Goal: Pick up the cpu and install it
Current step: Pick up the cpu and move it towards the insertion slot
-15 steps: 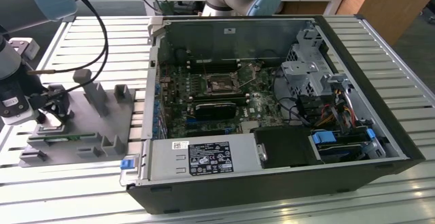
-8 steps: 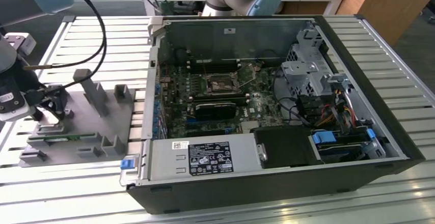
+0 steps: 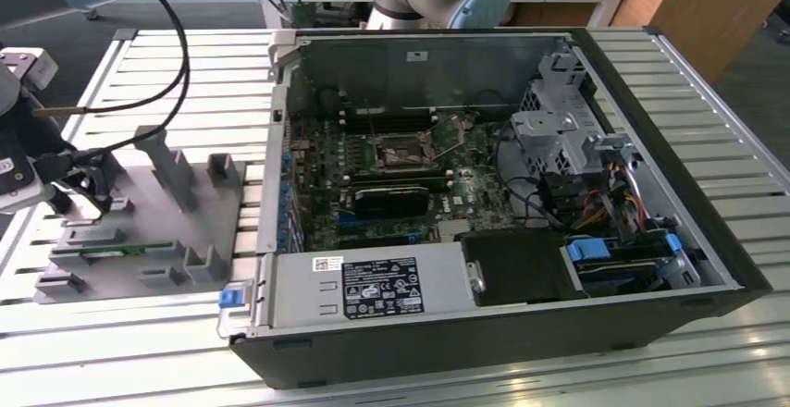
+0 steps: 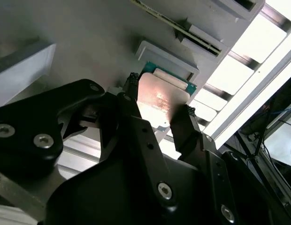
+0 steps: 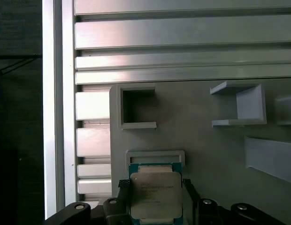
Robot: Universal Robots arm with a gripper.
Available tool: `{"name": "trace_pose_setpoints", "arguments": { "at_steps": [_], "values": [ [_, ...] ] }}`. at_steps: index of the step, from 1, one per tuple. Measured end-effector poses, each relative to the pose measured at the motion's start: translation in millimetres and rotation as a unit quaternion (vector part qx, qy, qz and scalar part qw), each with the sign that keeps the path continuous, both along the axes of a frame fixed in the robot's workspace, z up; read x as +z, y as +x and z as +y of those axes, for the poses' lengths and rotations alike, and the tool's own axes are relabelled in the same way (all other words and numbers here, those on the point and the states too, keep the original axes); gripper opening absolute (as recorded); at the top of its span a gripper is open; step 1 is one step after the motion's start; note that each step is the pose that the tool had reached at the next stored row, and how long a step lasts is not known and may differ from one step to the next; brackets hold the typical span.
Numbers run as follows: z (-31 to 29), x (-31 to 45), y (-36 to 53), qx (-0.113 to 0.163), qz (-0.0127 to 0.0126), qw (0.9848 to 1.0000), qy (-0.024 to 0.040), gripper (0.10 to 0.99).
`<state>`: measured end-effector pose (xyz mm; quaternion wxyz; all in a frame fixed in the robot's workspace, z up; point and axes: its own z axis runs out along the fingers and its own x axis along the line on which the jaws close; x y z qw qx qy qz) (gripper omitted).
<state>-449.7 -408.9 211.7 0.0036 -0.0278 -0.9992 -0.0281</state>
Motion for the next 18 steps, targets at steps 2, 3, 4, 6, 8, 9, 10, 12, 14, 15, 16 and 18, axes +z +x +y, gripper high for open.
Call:
{"name": "trace_pose_setpoints", "arguments": {
  "at_steps": [2,3,4,6,8,9,10,12,14,15,16,18],
  "values": [
    [0.0,0.0,0.0,0.000,-0.0001,1.0000,0.0000,0.525],
    [0.0,0.7,0.0,0.000,0.0002,1.0000,-0.0001,0.525],
    [-0.1,1.7,-0.1,0.000,0.0002,1.0000,-0.0002,0.525],
    [0.0,3.9,0.0,0.000,0.0001,1.0000,-0.0001,0.525],
    [0.1,6.3,0.0,0.000,0.0001,1.0000,-0.0001,0.525],
    [0.2,7.5,0.0,0.000,0.0001,1.0000,-0.0001,0.525],
    [0.3,8.5,0.0,0.000,0.0001,1.0000,-0.0001,0.525],
    [0.6,10.3,0.0,0.000,0.0001,1.0000,-0.0001,0.525],
    [0.6,12.1,0.0,0.000,0.0000,1.0000,0.0000,0.525],
    [0.6,13.4,0.0,0.000,0.0001,1.0000,-0.0001,0.525],
    [0.6,14.8,-0.1,0.000,0.0001,1.0000,-0.0001,0.525],
    [0.6,16.8,0.0,0.000,0.0001,1.0000,-0.0001,0.525]
  ]
}}
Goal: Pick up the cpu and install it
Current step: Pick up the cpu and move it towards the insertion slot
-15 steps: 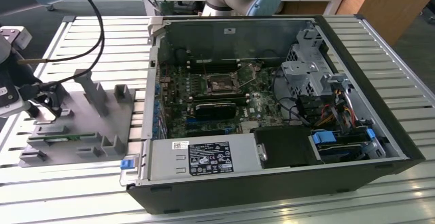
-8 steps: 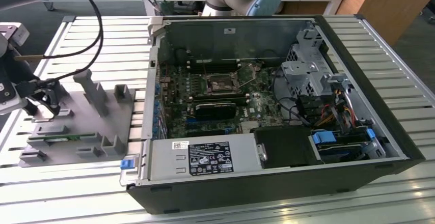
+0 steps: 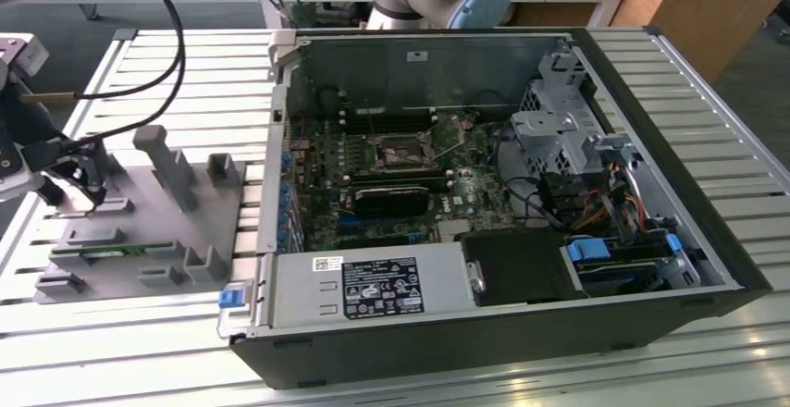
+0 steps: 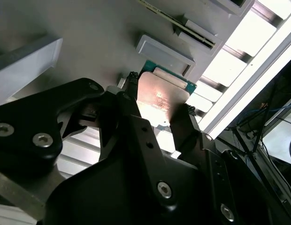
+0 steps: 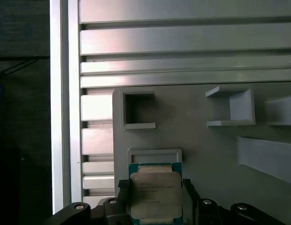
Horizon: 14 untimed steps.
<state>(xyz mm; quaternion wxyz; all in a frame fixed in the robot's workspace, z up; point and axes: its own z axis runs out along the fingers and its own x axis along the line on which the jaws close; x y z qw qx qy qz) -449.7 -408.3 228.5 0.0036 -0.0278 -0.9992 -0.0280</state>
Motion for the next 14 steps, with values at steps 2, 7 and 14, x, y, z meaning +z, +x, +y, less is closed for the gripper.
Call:
{"name": "trace_pose_setpoints", "arguments": {
  "at_steps": [2,7,14],
  "values": [
    [0.1,1.3,0.0,0.000,0.0000,1.0000,0.0000,0.525],
    [0.2,4.8,0.0,0.000,0.0001,1.0000,0.0000,0.525],
    [0.5,9.1,0.0,0.000,0.0000,1.0000,0.0000,0.525]
  ]
}}
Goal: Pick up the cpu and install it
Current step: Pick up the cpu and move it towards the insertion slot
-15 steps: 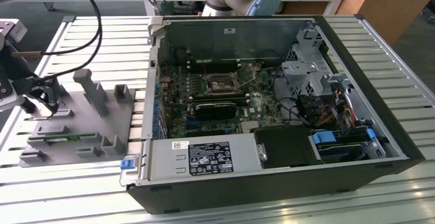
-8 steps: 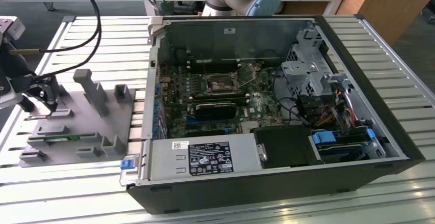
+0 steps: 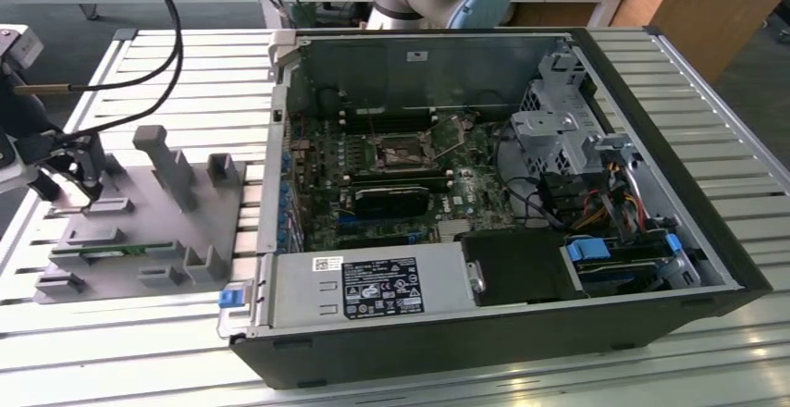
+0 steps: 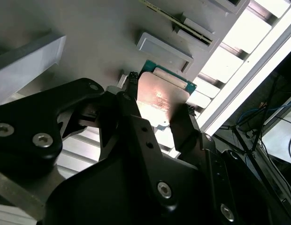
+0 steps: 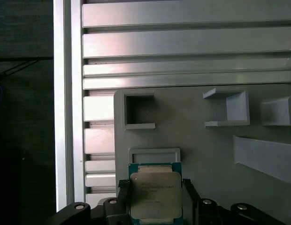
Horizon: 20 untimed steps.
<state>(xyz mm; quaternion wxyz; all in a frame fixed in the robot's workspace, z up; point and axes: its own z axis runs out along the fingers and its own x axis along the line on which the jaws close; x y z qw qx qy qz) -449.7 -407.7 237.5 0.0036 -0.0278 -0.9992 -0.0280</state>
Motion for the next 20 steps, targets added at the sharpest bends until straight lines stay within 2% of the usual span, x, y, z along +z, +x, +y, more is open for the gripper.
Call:
{"name": "trace_pose_setpoints", "arguments": {
  "at_steps": [20],
  "values": [
    [0.5,5.2,0.0,0.000,0.0000,1.0000,0.0000,0.525]
  ]
}}
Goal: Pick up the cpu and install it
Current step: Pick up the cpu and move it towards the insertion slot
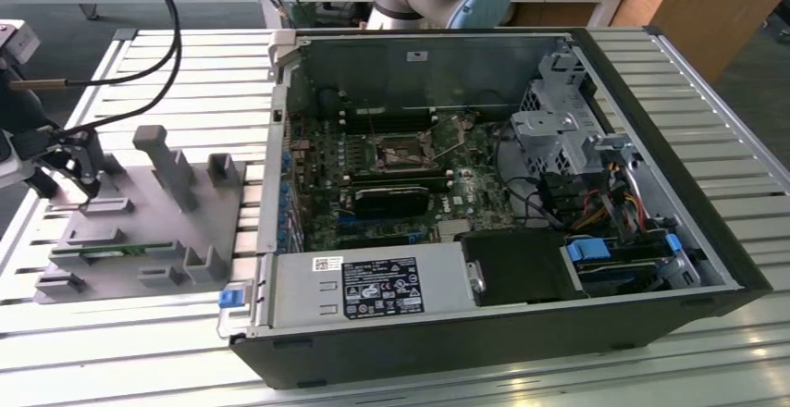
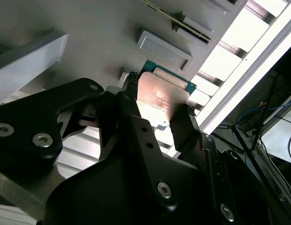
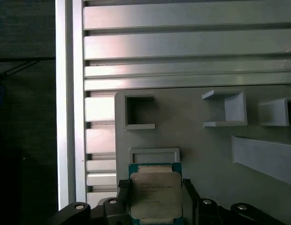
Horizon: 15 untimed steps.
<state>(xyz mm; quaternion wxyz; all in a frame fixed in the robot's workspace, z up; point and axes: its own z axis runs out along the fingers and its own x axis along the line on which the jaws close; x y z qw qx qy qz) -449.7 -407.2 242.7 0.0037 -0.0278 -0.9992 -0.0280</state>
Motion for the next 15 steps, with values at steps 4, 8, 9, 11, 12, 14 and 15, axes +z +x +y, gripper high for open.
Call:
{"name": "trace_pose_setpoints", "arguments": {
  "at_steps": [4,8,9,11,12,14,15],
  "values": [
    [0.3,2.1,0.0,0.000,0.0000,1.0000,0.0000,0.525],
    [0.7,4.8,0.0,0.000,0.0000,1.0000,0.0000,0.525],
    [0.8,5.5,0.0,0.000,0.0001,1.0000,0.0000,0.525],
    [1.0,6.8,0.0,0.000,0.0000,1.0000,0.0000,0.525],
    [1.0,7.3,0.0,0.000,-0.0001,1.0000,0.0001,0.525],
    [1.1,8.5,0.0,0.000,0.0000,1.0000,0.0000,0.525],
    [1.2,9.2,0.0,0.000,0.0000,1.0000,0.0000,0.525]
  ]
}}
